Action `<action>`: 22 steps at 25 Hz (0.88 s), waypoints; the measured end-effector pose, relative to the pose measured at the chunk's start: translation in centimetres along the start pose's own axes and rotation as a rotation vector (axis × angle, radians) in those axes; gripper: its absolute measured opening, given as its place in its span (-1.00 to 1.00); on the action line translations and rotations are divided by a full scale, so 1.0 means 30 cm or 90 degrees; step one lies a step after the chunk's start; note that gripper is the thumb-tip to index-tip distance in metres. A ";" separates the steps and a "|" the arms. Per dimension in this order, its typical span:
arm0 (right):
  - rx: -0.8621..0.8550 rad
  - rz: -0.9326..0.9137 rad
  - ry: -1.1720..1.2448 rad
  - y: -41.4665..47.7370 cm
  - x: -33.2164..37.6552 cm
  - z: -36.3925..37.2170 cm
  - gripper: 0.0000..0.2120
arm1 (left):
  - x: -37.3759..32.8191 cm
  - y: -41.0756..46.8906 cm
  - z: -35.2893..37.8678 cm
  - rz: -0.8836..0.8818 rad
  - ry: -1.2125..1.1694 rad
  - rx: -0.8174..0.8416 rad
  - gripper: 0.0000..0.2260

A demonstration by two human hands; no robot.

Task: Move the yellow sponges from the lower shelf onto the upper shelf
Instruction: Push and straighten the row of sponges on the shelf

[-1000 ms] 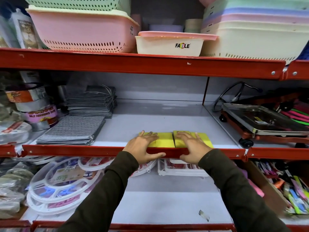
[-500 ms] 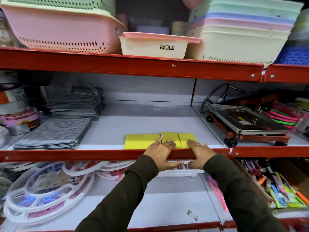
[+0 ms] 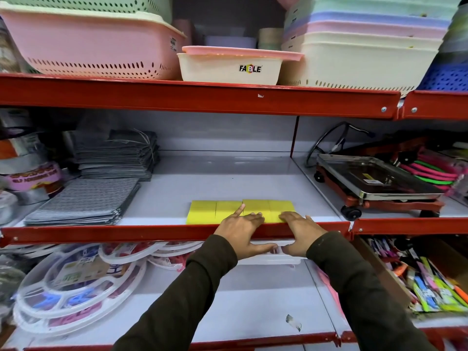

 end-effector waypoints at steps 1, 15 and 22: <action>-0.002 -0.001 0.004 -0.001 0.000 0.000 -0.18 | 0.000 -0.001 0.004 -0.001 -0.006 -0.003 -0.29; -0.037 -0.050 0.110 0.038 0.078 0.010 -0.43 | 0.174 -0.105 0.015 -0.223 0.061 -0.046 -0.02; -0.043 -0.054 0.150 0.042 0.042 0.005 -0.60 | 0.167 -0.097 0.031 -0.227 0.069 -0.040 0.01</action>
Point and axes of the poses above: each hand's wrist, its own y-axis towards the middle knuckle, its own z-axis out of the palm, x = y × z, the point moved 4 cm from there along y, towards the middle knuckle, and after that the axes turned 14 degrees about -x, right-handed, at the moved point
